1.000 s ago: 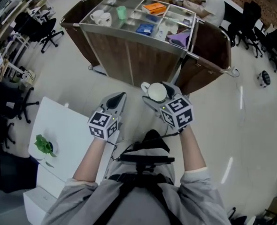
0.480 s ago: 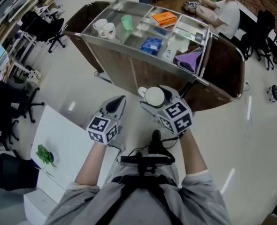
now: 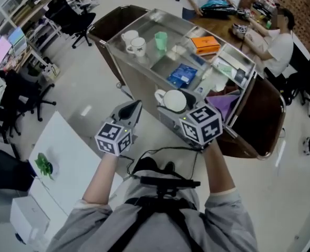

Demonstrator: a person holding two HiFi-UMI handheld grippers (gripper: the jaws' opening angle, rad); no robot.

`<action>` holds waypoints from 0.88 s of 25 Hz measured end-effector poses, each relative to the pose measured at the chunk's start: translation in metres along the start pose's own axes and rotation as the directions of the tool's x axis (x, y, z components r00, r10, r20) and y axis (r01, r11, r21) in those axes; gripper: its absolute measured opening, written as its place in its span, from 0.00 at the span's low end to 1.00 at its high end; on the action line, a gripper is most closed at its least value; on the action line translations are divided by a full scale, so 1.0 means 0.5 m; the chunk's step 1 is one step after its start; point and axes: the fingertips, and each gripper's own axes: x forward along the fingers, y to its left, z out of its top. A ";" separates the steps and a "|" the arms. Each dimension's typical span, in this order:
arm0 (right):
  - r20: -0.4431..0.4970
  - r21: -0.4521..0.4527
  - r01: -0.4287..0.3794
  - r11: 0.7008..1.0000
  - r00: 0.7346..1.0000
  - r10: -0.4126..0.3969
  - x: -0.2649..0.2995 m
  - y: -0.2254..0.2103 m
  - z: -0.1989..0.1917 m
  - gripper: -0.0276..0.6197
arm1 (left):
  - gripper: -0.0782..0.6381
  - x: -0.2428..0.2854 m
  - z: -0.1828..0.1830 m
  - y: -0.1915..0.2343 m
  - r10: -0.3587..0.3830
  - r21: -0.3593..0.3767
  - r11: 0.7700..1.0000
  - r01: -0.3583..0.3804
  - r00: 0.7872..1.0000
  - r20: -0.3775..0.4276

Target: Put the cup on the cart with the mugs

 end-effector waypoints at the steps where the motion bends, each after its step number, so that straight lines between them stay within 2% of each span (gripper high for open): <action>1: 0.009 0.006 -0.002 1.000 1.000 0.002 0.016 -0.019 0.018 0.67 | 0.11 0.011 0.010 0.014 0.008 0.001 1.000 -0.008 1.000 0.000; 4: 0.040 0.012 -0.004 1.000 0.999 0.004 0.065 -0.077 0.086 0.67 | 0.11 0.052 0.051 0.065 0.022 0.006 1.000 -0.022 1.000 0.014; 9: 0.063 -0.018 0.051 0.999 0.997 -0.050 0.167 -0.181 0.192 0.67 | 0.11 0.147 0.123 0.166 0.009 -0.006 1.000 -0.009 0.998 0.058; 18: 0.090 -0.005 0.175 0.985 0.981 -0.174 0.350 -0.370 0.398 0.67 | 0.11 0.341 0.278 0.351 -0.064 0.059 0.996 0.060 0.995 0.074; 22: 0.077 -0.008 0.222 0.975 0.972 -0.221 0.439 -0.445 0.435 0.67 | 0.11 0.423 0.295 0.426 -0.090 0.063 0.994 0.086 0.995 0.054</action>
